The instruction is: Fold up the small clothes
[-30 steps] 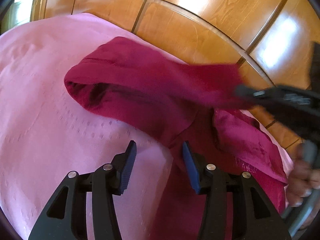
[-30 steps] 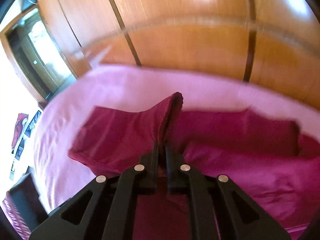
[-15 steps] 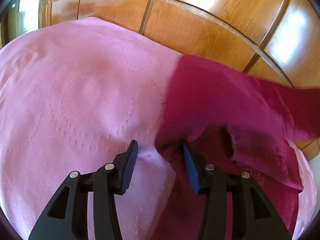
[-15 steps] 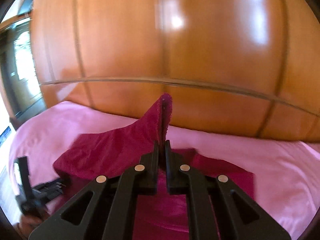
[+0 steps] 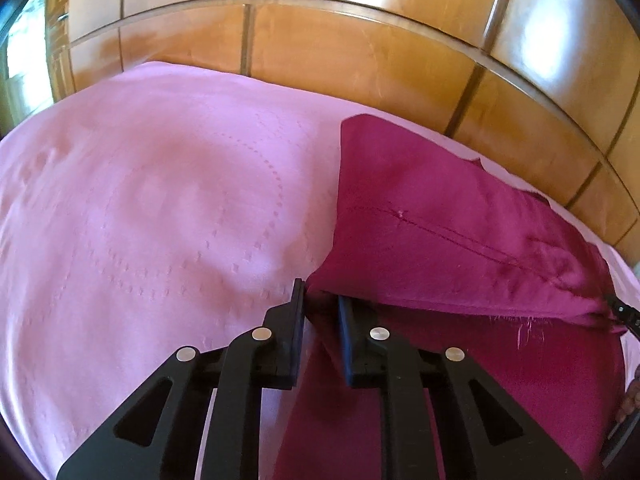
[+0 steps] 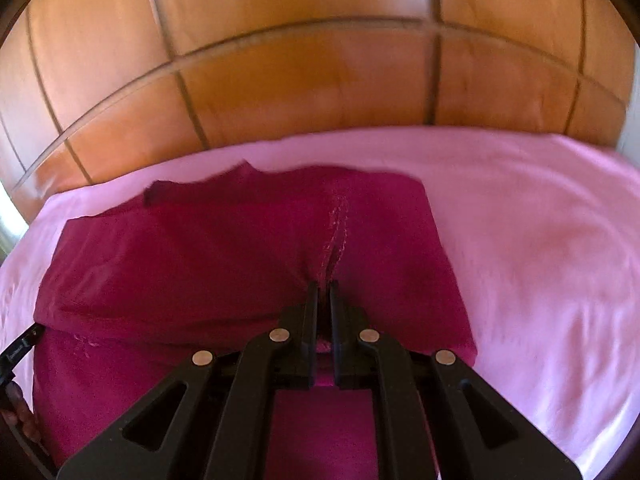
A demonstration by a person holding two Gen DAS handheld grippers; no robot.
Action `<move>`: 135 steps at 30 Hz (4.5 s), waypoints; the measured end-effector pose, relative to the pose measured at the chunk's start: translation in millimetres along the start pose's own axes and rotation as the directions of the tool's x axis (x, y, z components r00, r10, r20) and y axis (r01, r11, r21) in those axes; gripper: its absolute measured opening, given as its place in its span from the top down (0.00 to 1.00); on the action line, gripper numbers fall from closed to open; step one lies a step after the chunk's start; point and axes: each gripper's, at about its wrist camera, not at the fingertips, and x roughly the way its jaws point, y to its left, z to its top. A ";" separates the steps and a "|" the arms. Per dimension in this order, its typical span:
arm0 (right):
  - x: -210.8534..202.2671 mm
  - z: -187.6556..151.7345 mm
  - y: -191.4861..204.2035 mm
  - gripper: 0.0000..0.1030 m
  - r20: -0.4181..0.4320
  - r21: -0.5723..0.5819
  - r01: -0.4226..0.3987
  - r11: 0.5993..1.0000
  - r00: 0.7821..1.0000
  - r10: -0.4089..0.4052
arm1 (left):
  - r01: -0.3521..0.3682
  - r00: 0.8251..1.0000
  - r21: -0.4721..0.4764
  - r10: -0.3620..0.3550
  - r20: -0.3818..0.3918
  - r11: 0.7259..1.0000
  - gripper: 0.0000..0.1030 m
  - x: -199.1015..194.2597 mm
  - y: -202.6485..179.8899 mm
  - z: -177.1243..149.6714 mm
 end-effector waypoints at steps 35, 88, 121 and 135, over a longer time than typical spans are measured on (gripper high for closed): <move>24.1 -1.4 54.7 0.29 0.019 -0.103 -0.039 0.994 0.999 0.041 | 0.360 0.933 -0.118 -0.358 0.038 0.926 0.54 -21.5 35.9 38.9; 30.0 -5.8 71.0 0.22 0.042 -0.180 0.041 0.983 0.999 -0.034 | 0.056 0.996 0.185 -0.068 0.060 0.981 0.56 -15.7 -43.4 -6.2; 27.0 2.4 74.0 0.11 0.010 -0.183 0.077 0.980 0.997 -0.077 | 0.010 0.998 0.089 -0.014 0.053 0.996 0.47 -75.2 31.5 -47.1; -50.6 -13.6 19.0 0.03 -0.028 -0.083 0.005 0.997 1.000 -0.007 | 0.069 0.997 0.114 -0.063 -0.053 0.991 0.47 -103.8 64.7 -87.8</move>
